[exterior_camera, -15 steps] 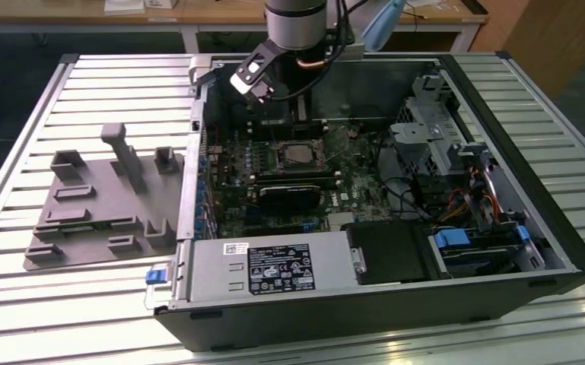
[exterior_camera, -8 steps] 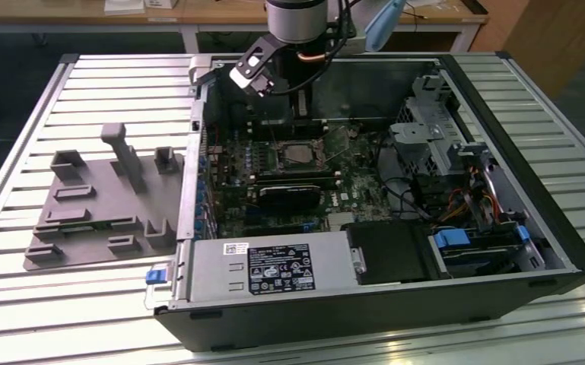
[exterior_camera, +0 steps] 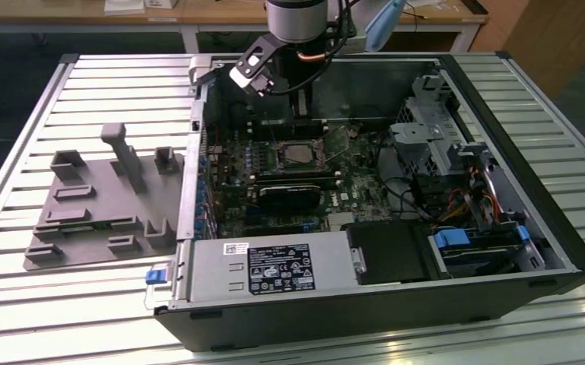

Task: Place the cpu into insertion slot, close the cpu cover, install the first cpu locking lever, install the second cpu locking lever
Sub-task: 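Close the cpu cover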

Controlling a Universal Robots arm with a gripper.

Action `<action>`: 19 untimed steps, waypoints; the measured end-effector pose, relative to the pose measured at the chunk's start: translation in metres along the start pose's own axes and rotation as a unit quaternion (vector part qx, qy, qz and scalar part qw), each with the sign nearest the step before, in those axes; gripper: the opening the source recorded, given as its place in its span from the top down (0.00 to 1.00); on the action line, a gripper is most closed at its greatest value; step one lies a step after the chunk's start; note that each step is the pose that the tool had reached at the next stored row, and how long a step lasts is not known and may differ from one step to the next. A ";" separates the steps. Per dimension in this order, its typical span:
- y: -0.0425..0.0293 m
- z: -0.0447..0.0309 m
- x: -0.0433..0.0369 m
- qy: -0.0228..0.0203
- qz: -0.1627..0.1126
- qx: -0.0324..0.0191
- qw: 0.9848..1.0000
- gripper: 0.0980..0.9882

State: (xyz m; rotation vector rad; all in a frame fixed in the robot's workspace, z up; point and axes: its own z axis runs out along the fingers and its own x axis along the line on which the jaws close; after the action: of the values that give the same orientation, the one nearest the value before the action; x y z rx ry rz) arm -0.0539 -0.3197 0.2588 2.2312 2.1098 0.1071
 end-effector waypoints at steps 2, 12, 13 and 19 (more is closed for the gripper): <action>0.0000 -0.0004 0.0000 0.000 0.000 0.000 1.000 1.00; 0.0013 -0.0039 0.0001 0.000 0.000 0.000 1.000 1.00; 0.0023 -0.0038 0.0002 0.000 0.000 0.000 1.000 1.00; 0.0115 -0.0029 0.0006 0.000 0.000 0.000 1.000 1.00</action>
State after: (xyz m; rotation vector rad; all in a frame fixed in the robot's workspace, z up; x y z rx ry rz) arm -0.0427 -0.3197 0.2628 2.2312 2.1099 0.1071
